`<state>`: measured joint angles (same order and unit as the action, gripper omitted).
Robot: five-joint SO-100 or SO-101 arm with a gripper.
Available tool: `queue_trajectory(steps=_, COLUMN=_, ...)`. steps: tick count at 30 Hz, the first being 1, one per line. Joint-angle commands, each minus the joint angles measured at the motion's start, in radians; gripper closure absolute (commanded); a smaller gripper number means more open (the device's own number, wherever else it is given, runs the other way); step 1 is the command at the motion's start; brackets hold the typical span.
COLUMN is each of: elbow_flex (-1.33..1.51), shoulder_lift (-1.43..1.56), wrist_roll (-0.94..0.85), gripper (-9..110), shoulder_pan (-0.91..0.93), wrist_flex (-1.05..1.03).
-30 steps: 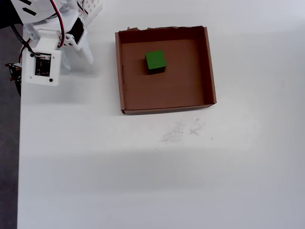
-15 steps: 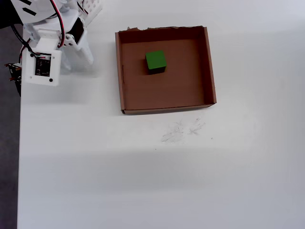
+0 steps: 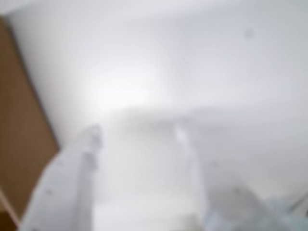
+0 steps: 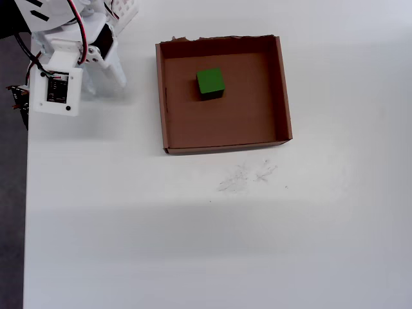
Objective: Grasp a green cube and put it in a box.
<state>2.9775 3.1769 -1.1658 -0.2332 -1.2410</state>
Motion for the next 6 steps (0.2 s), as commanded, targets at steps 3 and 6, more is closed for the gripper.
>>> queue_trajectory(steps=3, elbow_flex=-0.006, shoulder_lift=0.006, wrist_roll=0.006, gripper=80, shoulder_pan=0.006, wrist_flex=-0.008)
queue_trajectory(steps=6, elbow_flex=-0.006, shoulder_lift=0.006, wrist_roll=0.006, gripper=80, shoulder_pan=0.006, wrist_flex=-0.008)
